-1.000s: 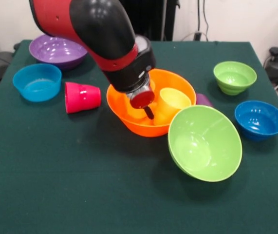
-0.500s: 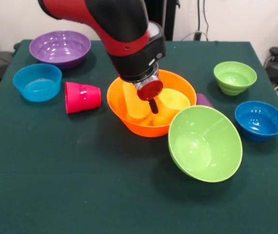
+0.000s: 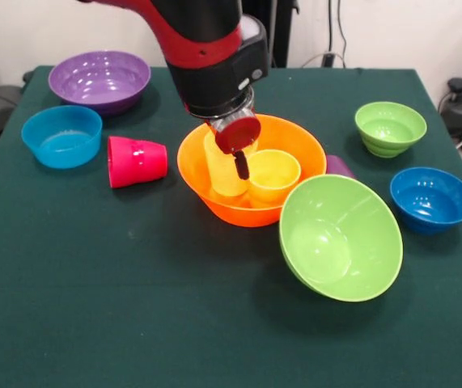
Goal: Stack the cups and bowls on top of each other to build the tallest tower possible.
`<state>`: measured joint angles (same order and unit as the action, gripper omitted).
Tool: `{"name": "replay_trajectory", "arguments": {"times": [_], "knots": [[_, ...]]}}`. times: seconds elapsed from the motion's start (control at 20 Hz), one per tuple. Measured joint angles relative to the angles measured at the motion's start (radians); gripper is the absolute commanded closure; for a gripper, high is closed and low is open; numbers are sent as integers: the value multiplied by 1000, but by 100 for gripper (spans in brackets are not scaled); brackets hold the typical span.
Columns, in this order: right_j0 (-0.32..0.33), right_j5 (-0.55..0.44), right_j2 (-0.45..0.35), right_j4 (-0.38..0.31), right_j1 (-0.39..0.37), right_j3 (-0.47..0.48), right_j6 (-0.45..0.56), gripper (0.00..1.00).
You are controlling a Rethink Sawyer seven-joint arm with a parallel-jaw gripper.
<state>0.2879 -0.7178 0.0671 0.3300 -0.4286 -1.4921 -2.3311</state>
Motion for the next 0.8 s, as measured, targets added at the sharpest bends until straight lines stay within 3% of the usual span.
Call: {"name": "replay_trajectory", "arguments": {"times": [0.8], "knots": [[-8, -7, 29, 0, -3, 4, 0, 0]]}}
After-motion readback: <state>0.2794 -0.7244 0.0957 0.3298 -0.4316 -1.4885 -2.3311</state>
